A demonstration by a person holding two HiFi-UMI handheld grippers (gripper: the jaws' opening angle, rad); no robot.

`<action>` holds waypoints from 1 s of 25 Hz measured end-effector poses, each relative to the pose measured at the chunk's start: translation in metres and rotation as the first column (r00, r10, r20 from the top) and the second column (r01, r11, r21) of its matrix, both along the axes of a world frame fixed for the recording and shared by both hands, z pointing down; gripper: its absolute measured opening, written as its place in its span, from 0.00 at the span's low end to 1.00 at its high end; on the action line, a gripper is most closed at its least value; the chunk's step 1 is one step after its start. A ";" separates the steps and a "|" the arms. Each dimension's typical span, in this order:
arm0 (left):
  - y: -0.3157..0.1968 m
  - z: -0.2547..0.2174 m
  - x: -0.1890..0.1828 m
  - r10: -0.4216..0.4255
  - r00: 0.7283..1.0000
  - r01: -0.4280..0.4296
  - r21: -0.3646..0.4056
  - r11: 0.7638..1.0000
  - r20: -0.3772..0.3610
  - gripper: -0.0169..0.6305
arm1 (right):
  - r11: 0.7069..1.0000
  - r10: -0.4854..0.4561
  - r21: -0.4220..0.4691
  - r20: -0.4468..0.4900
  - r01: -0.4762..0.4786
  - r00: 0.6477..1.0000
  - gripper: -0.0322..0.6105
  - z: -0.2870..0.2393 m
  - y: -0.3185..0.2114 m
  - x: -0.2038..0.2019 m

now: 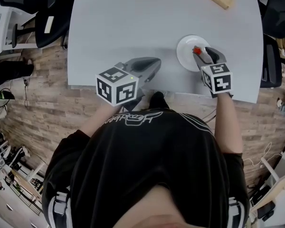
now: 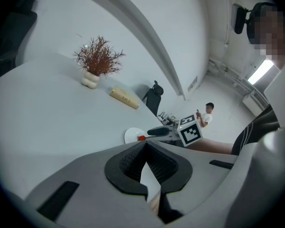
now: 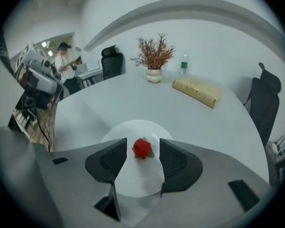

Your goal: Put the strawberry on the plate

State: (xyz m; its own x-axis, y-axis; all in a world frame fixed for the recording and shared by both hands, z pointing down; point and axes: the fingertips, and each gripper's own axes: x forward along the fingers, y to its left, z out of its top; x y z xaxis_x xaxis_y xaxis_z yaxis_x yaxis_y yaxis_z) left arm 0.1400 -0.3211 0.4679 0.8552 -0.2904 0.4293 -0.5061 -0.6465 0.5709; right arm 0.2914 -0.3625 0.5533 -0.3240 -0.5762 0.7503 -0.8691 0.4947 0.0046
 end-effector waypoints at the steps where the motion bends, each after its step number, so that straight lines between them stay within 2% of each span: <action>1: 0.003 -0.003 -0.004 0.002 1.000 -0.002 0.006 1.000 -0.004 0.04 | 0.999 0.028 0.014 0.032 -0.029 0.999 0.33 -0.009 0.004 -0.002; 4: 0.016 -0.016 -0.016 0.009 1.000 -0.008 0.029 1.000 -0.017 0.04 | 0.993 0.072 0.087 0.103 -0.081 0.992 0.33 -0.045 0.020 -0.015; 8: 0.041 -0.040 -0.032 0.034 0.999 -0.030 0.082 0.996 -0.037 0.04 | 0.971 0.084 0.212 0.140 -0.113 0.987 0.33 -0.098 0.053 -0.040; 12: 0.076 -0.070 -0.047 0.066 0.996 -0.057 0.139 0.989 -0.061 0.04 | 0.946 0.095 0.294 0.149 -0.136 0.984 0.32 -0.142 0.102 -0.063; 14: 0.096 -0.086 -0.052 0.086 0.994 -0.072 0.171 0.983 -0.073 0.04 | 0.929 0.104 0.336 0.161 -0.154 0.981 0.28 -0.162 0.128 -0.073; 18: 0.139 -0.111 -0.061 0.154 0.984 -0.130 0.227 0.965 -0.090 0.04 | 0.887 0.140 0.418 0.162 -0.197 0.977 0.13 -0.196 0.186 -0.090; 21: 0.172 -0.126 -0.067 0.197 0.976 -0.168 0.256 0.952 -0.094 0.04 | 0.869 0.147 0.441 0.203 -0.225 0.968 0.09 -0.211 0.230 -0.105; 25: 0.211 -0.138 -0.074 0.233 0.967 -0.195 0.291 0.937 -0.102 0.04 | 0.886 0.092 0.393 0.375 -0.248 0.923 0.07 -0.213 0.282 -0.143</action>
State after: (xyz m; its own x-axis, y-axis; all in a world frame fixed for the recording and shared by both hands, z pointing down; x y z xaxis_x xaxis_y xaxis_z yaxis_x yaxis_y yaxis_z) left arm 0.0658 -0.1105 0.3299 0.9539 -0.1852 0.2361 -0.2701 -0.8727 0.4067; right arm 0.1486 -0.0806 0.3401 -0.3779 -0.8817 0.2823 -0.9258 0.3561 -0.1271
